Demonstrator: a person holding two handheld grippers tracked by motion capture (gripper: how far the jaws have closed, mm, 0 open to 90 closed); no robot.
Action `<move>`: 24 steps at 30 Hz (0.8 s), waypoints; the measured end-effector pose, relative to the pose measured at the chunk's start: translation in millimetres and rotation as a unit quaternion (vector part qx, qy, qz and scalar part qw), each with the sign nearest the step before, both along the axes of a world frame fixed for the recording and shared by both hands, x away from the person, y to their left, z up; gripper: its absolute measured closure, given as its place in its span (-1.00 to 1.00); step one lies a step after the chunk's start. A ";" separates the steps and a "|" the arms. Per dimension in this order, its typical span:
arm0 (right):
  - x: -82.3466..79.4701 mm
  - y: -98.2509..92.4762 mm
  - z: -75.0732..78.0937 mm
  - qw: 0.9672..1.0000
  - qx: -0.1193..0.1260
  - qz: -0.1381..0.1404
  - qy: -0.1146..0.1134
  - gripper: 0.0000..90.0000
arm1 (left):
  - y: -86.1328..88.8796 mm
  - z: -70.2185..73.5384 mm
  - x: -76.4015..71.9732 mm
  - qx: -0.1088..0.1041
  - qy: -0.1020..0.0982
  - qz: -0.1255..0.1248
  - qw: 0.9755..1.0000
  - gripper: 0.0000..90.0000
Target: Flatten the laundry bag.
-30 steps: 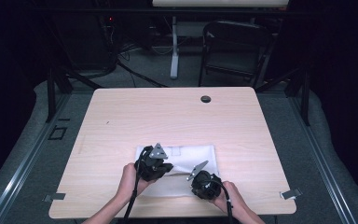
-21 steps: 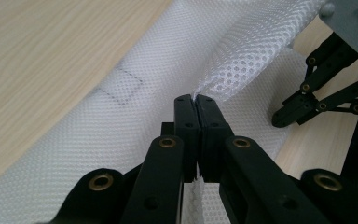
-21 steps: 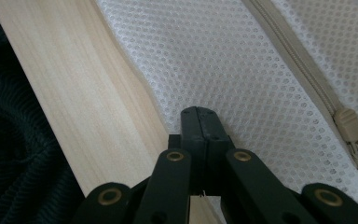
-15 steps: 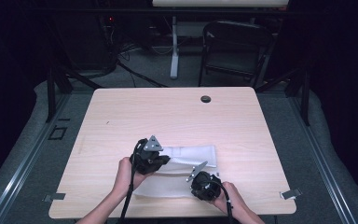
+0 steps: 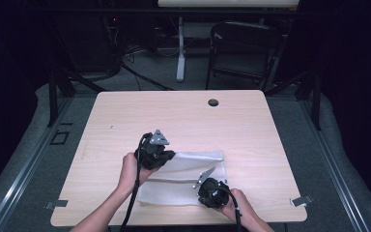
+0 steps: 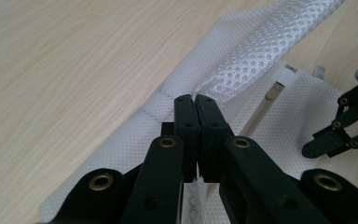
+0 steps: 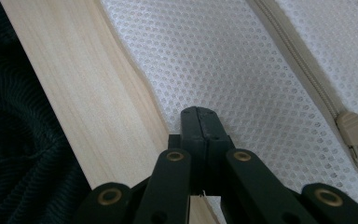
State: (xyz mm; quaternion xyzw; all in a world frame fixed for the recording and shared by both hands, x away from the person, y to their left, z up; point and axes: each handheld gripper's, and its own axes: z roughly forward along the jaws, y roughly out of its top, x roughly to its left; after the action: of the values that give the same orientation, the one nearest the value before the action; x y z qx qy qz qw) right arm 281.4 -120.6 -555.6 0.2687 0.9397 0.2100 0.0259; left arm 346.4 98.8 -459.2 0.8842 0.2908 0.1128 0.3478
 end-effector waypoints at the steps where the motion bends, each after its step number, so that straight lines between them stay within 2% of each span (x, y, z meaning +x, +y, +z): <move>1: 0.0 -0.1 0.0 1.000 0.000 0.000 0.001 1.00 | -0.1 1.3 1.9 0.000 -0.003 0.003 1.000 0.96; 12: 1.1 -0.7 0.4 1.000 -0.001 0.001 0.004 1.00 | -5.6 15.6 23.9 0.002 -0.035 0.026 0.999 0.96; 15: 1.6 -1.1 0.5 1.000 -0.002 0.002 0.004 1.00 | -7.9 19.0 30.8 0.008 -0.045 0.030 0.998 0.96; 24: 1.8 -1.2 0.2 1.000 0.003 0.000 0.008 1.00 | -16.1 24.8 51.5 0.006 -0.062 0.047 0.997 0.96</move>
State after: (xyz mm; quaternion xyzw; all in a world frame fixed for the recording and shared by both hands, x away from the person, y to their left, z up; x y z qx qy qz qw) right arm 283.2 -121.8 -555.4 0.2703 0.9392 0.2110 0.0174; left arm 397.9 82.7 -434.3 0.8629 0.3092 0.1853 0.3542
